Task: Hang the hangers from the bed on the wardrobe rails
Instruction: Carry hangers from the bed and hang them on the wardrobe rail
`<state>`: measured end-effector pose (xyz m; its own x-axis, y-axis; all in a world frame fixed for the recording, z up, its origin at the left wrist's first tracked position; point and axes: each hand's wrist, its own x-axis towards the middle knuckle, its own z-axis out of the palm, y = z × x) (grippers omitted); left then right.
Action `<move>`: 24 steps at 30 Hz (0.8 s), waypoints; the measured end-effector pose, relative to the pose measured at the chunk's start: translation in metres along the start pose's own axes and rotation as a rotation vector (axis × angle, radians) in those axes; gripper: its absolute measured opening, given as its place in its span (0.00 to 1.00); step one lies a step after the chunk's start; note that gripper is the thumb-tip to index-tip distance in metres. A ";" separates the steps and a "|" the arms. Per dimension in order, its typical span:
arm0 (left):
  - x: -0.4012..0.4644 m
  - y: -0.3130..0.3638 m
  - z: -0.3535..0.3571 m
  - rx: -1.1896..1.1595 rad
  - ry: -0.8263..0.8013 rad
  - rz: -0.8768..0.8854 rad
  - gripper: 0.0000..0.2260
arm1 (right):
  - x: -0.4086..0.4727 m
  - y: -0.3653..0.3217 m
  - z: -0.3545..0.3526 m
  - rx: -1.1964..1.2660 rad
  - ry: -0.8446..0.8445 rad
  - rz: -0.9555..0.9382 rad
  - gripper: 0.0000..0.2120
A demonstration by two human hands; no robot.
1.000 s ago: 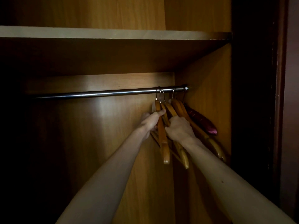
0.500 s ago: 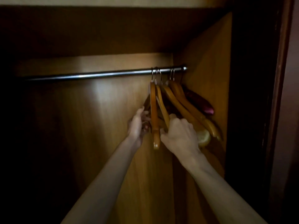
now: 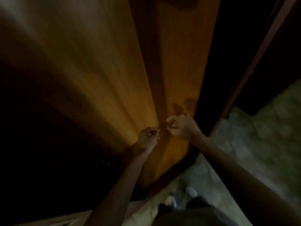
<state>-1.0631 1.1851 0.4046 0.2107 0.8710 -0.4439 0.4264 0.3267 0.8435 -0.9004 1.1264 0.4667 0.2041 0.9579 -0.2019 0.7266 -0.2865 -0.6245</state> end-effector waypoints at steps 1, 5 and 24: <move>-0.001 -0.030 0.014 0.036 -0.051 -0.034 0.06 | -0.008 0.019 0.020 0.007 -0.066 0.066 0.12; -0.010 -0.115 0.061 0.267 -0.247 -0.154 0.06 | -0.058 0.086 0.092 0.108 -0.257 0.325 0.13; -0.204 -0.235 0.320 1.346 -1.352 0.056 0.08 | -0.480 0.211 0.331 1.050 0.393 1.719 0.11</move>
<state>-0.9254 0.8131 0.1999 0.4097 -0.1756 -0.8951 0.5584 -0.7277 0.3983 -1.0619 0.5998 0.1823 0.3272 -0.3390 -0.8820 -0.8712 -0.4698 -0.1426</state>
